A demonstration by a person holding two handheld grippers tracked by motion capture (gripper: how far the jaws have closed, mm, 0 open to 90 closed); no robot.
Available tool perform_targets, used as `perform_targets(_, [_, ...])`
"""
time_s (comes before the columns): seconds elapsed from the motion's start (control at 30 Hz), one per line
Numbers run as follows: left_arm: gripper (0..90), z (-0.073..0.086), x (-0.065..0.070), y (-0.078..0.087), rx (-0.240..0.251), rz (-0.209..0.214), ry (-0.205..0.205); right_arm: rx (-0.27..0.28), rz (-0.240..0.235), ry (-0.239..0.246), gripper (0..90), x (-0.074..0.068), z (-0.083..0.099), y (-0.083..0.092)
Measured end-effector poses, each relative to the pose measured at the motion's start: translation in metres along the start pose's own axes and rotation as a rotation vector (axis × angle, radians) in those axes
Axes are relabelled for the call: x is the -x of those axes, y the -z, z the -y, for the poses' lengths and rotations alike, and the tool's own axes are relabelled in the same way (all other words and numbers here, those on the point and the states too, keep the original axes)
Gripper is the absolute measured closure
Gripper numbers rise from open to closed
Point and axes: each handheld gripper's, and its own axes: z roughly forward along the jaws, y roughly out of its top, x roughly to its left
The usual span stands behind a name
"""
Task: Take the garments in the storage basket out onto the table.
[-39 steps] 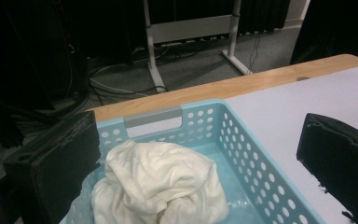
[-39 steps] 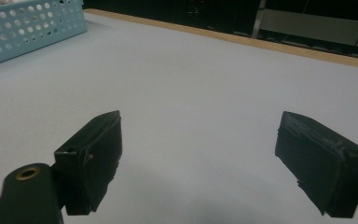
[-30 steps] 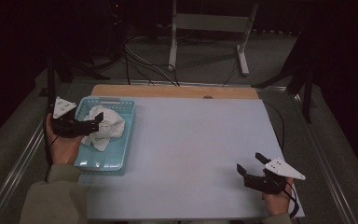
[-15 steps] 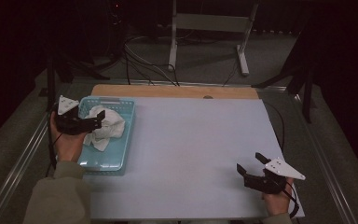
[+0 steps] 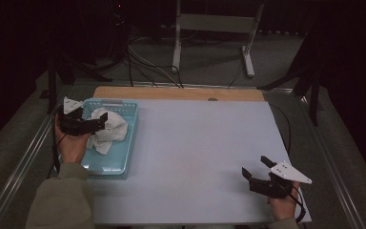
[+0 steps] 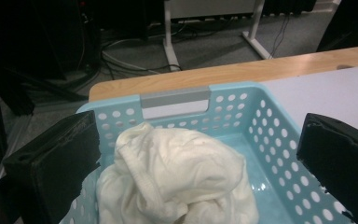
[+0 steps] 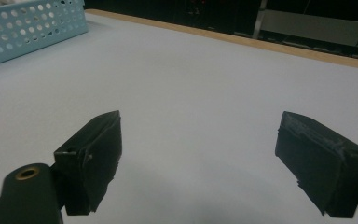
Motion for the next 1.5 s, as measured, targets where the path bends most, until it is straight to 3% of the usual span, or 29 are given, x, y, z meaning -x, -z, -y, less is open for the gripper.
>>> perform_targets(0.63, [0.0,0.010,-0.002,-0.029,-0.094,-0.018,0.014,0.002,-0.002,0.001,14.9,0.000,0.000,0.000])
perform_targets(1.07, [0.0,0.023,-0.006,-0.048,-0.152,-0.011,0.049,0.005,0.000,-0.001,14.9,0.000,0.000,0.000])
perform_targets(1.33, [0.0,0.031,-0.008,-0.060,-0.236,-0.011,0.045,0.006,-0.001,0.003,14.8,0.000,0.000,0.000])
perform_targets(1.5, [0.0,0.038,-0.010,-0.067,-0.289,0.002,0.066,0.008,0.000,0.002,14.9,0.000,0.000,0.000])
